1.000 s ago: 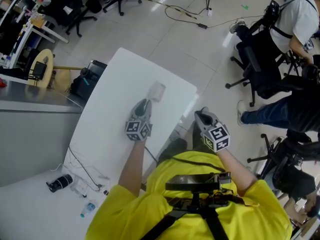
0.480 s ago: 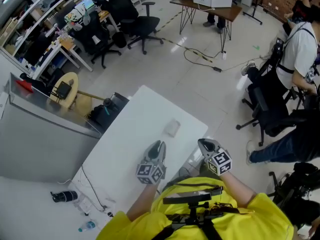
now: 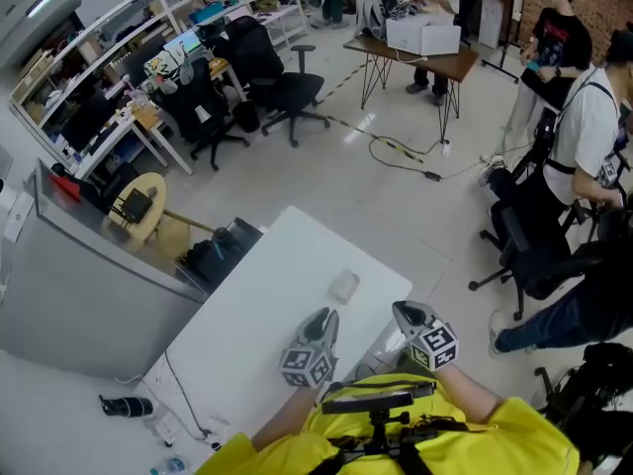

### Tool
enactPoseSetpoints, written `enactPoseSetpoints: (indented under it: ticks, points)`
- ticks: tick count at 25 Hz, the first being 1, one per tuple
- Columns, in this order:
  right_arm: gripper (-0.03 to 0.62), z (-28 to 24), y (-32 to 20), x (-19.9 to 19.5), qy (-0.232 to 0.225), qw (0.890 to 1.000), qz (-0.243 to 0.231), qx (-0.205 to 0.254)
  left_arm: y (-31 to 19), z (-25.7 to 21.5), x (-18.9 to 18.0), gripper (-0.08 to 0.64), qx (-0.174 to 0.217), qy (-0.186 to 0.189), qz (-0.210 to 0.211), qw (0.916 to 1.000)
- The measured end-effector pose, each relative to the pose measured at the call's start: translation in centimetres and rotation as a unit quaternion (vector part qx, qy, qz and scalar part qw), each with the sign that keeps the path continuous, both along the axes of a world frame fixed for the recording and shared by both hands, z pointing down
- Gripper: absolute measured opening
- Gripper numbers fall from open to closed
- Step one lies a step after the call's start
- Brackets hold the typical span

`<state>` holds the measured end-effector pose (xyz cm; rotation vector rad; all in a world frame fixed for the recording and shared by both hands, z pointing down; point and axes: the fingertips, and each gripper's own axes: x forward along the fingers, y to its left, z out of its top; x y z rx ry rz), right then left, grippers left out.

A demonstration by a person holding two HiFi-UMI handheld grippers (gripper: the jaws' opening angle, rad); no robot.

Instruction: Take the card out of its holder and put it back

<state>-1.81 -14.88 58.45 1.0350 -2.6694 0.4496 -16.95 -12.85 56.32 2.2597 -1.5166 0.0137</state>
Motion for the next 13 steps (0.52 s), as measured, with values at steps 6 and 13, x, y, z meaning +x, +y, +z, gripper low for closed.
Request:
enactPoseSetpoints:
  ticks: [6,13]
  points:
    - [0.005,0.9,0.2,0.9,0.003,1.000,0.010,-0.009,0.6,1.2,2.2,0.074,-0.012,-0.006,0.026,0.9996]
    - [0.005,1.3,1.5,-0.1,0.001,1.000,0.003,-0.015,1.8,2.5,2.6,0.074,-0.034,0.009,0.043,0.9985]
